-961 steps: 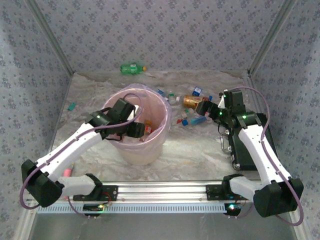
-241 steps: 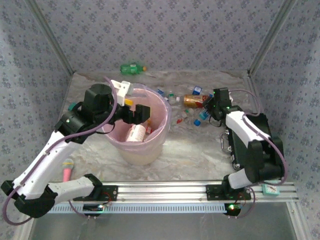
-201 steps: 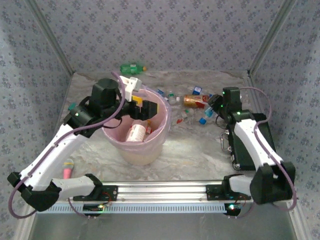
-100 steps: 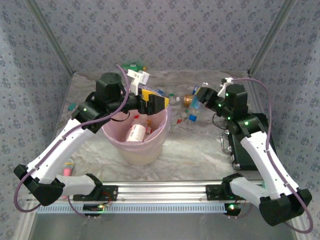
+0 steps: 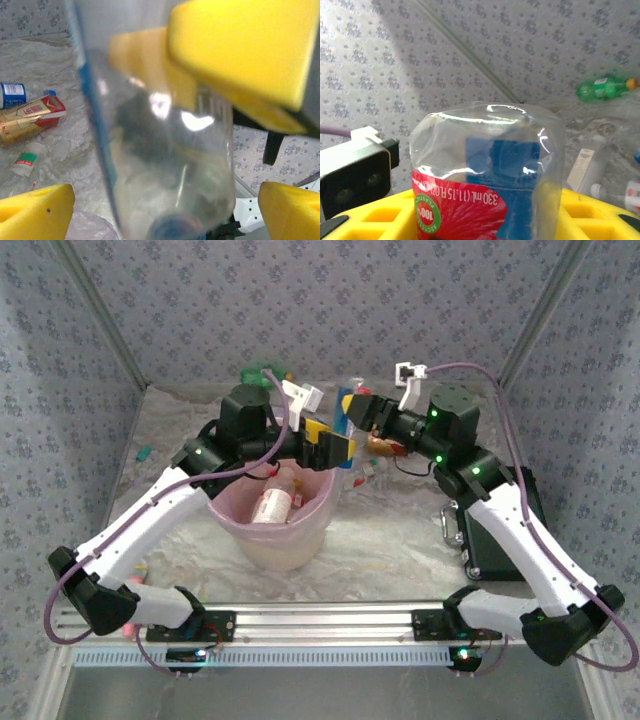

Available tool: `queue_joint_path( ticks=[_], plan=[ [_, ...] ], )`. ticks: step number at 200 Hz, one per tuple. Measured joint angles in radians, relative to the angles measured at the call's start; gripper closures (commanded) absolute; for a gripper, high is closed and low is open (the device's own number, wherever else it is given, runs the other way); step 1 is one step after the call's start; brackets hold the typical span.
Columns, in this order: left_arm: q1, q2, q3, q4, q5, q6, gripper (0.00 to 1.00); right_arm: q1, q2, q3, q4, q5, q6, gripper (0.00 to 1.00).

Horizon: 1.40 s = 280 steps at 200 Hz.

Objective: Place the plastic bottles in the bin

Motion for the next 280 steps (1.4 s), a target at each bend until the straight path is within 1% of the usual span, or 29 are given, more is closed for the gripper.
queue_joint_path(
  ticks=[21,50,82,100,121,131,145,171,192,210,224,258,280],
  plan=[
    [0.0,0.006,0.008,0.025,0.003,-0.001,0.12,0.01,0.016,0.003,0.012,-0.012,0.0,0.48],
    [0.0,0.02,0.013,0.027,-0.015,-0.005,0.29,0.011,0.022,0.007,0.029,-0.015,0.001,0.48],
    [0.0,0.024,0.015,0.031,-0.032,-0.005,0.36,0.013,0.028,0.018,0.034,-0.014,0.004,0.48],
    [0.0,0.025,0.017,0.032,-0.035,-0.009,0.46,0.013,0.03,0.018,0.039,-0.013,0.003,0.48],
    [0.0,0.025,0.018,0.034,-0.035,-0.007,0.52,0.014,0.035,0.018,0.04,-0.011,0.004,0.47],
    [0.0,0.026,0.019,0.033,-0.038,-0.008,0.55,0.014,0.036,0.018,0.04,-0.011,0.004,0.45],
    [0.0,0.026,0.019,0.033,-0.039,-0.008,0.58,0.014,0.039,0.022,0.04,-0.011,0.004,0.39],
    [0.0,0.026,0.026,0.031,-0.045,-0.008,0.6,0.014,0.05,0.032,0.04,-0.013,0.005,0.21],
    [0.0,0.026,0.034,0.027,-0.046,-0.006,0.62,0.022,0.056,0.05,0.029,-0.014,-0.001,0.13],
    [0.0,0.026,0.04,0.018,-0.05,-0.001,0.64,0.017,0.056,0.079,-0.006,-0.011,-0.021,0.1],
    [0.0,0.026,0.048,-0.002,-0.053,0.0,0.67,-0.006,0.055,0.105,-0.036,-0.005,-0.035,0.09],
    [0.007,0.023,0.077,-0.072,-0.076,0.015,0.7,-0.112,0.024,0.119,-0.078,0.014,-0.055,0.08],
    [0.022,0.004,0.113,-0.161,-0.101,0.037,0.75,-0.173,-0.015,0.103,-0.113,0.037,-0.069,0.09]
  ],
)
